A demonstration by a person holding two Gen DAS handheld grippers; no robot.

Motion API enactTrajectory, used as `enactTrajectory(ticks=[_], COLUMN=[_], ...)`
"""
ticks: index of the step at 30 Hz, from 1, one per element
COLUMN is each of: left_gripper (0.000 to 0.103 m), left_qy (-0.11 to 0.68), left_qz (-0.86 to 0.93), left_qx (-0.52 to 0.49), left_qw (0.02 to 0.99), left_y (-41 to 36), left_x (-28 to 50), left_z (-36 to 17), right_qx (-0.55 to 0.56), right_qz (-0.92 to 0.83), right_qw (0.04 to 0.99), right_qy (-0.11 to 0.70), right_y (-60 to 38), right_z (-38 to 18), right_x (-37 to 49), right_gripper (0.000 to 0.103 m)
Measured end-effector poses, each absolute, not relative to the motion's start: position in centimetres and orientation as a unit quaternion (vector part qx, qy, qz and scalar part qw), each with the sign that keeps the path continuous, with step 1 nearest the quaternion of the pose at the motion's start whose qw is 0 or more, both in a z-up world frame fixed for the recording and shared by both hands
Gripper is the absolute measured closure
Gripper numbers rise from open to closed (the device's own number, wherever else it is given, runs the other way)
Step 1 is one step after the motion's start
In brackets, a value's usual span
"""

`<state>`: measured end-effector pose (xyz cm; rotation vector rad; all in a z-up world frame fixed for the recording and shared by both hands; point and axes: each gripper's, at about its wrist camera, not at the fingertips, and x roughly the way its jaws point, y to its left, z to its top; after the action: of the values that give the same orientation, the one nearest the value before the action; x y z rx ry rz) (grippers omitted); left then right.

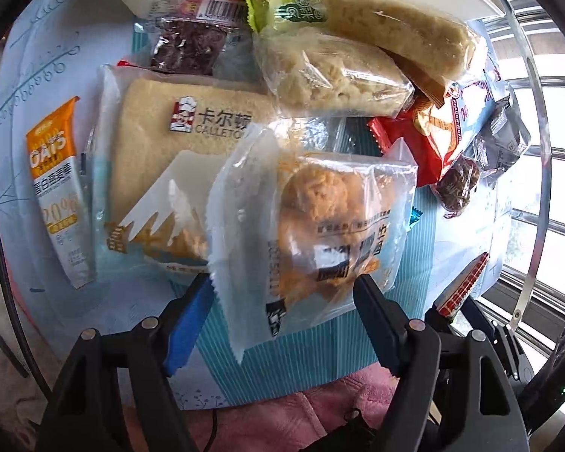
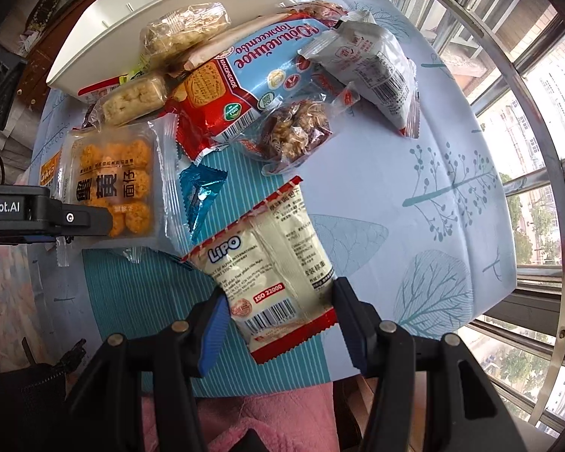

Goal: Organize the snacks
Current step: 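Close the left tool on the cookie bag while the right tool closes on the LIPO bag, then carry the cookie bag in the left tool while the right tool carries the LIPO bag to the basket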

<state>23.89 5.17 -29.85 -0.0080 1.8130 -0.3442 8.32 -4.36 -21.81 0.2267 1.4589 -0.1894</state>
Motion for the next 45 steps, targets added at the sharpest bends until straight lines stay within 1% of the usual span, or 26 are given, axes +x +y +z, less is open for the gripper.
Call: enactTrajectory(ticks=[4, 6, 7, 9, 12, 14, 16, 20, 24, 28, 35, 45], left_gripper=[0.028, 0.030, 0.033, 0.035, 0.042, 0.049, 0.054, 0.058, 0.060, 0.069, 0.071, 0.071], left_qy=[0.783, 0.784, 0.785, 0.786, 0.786, 0.786, 0.785, 0.783, 0.784, 0.783, 0.776, 0.741], left_qz=[-0.157, -0.159, -0.162, -0.163, -0.164, -0.161, -0.162, -0.160, -0.155, -0.156, -0.155, -0.184], left_qx=[-0.007, -0.015, -0.022, -0.028, -0.040, -0.051, -0.058, -0.059, -0.058, -0.058, -0.060, -0.047], left_qw=[0.601, 0.600, 0.598, 0.596, 0.595, 0.595, 0.595, 0.598, 0.599, 0.599, 0.608, 0.645], left_y=[5.1, 5.2, 5.4, 5.8, 6.2, 7.0, 7.8, 8.7, 9.1, 9.4, 10.6, 11.2], left_x=[24.2, 24.4, 24.6, 24.8, 24.9, 24.9, 25.0, 24.9, 24.5, 23.9, 23.2, 24.2], left_z=[-29.4, -29.5, -29.5, -29.6, -29.5, -29.3, -28.8, -27.7, -26.7, -25.3, -22.0, -13.1], right_qx=[0.109, 0.109, 0.109, 0.108, 0.104, 0.102, 0.101, 0.096, 0.090, 0.084, 0.074, 0.063], right_qz=[-0.094, -0.097, -0.097, -0.099, -0.100, -0.100, -0.100, -0.100, -0.101, -0.097, -0.080, -0.032], right_qw=[0.731, 0.731, 0.731, 0.732, 0.734, 0.735, 0.737, 0.743, 0.754, 0.763, 0.779, 0.807], right_qy=[0.667, 0.666, 0.666, 0.665, 0.664, 0.663, 0.661, 0.655, 0.643, 0.633, 0.618, 0.586], right_y=[-4.5, -4.6, -4.8, -5.0, -5.2, -5.5, -5.6, -6.5, -6.8, -7.7, -8.6, -9.0], right_z=[-21.7, -21.5, -21.5, -21.3, -20.6, -20.6, -20.2, -19.1, -17.4, -15.8, -13.8, -10.4], right_x=[7.3, 6.9, 6.9, 6.9, 6.6, 7.2, 7.2, 9.0, 9.1, 9.7, 11.2, 15.6], right_gripper=[0.049, 0.049, 0.049, 0.049, 0.049, 0.049, 0.049, 0.049, 0.049, 0.049, 0.049, 0.049])
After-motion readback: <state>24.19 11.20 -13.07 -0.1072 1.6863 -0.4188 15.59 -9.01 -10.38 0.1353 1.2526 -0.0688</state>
